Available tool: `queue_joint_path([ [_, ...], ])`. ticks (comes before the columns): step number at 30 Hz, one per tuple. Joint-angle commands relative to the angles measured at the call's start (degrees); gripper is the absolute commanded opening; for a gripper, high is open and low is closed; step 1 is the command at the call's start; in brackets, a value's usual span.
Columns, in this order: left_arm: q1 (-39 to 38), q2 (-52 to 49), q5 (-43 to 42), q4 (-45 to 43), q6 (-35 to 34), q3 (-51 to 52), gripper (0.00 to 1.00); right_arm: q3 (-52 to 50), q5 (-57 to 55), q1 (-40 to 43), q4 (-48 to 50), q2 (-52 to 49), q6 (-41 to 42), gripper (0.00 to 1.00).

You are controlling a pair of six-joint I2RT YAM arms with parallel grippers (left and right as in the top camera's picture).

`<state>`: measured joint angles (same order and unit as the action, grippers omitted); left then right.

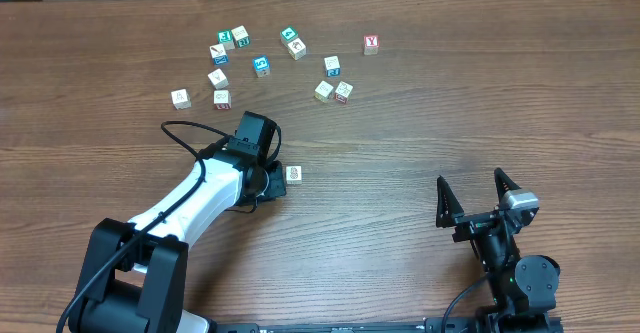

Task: Form a horizontal line
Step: 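Push the I block right against the 2 block with the left gripper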

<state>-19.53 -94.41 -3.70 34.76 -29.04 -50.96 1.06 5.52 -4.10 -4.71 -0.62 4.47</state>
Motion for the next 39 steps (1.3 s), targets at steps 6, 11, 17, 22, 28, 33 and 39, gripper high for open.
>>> queue_joint_path([
  [6,0.04,-0.09,8.41,2.43,2.21,0.13,0.04,-0.59,-0.74,0.44,0.26,0.46,-0.04,1.00],
  [11,0.92,-0.09,9.73,1.77,2.23,0.13,0.04,-0.59,-0.74,0.44,0.26,0.46,-0.04,1.00],
  [17,1.25,-0.09,12.72,-3.91,2.23,0.13,0.04,-0.59,-0.74,0.44,0.26,0.46,-0.04,1.00],
  [22,1.22,-0.09,12.68,-6.54,2.21,0.13,0.04,-0.59,-0.74,0.44,0.26,0.46,-0.04,1.00],
  [28,0.59,-0.22,12.63,-7.82,2.03,0.13,0.04,-0.59,-0.74,0.44,0.26,0.46,-0.04,1.00],
  [33,0.22,-1.42,11.45,-7.82,1.99,0.13,0.04,-0.59,-0.74,0.44,0.26,0.46,-0.04,1.00],
  [39,0.24,-3.45,11.13,-8.09,1.81,0.13,0.04,-0.59,-0.74,0.44,0.26,0.46,-0.04,1.00],
])
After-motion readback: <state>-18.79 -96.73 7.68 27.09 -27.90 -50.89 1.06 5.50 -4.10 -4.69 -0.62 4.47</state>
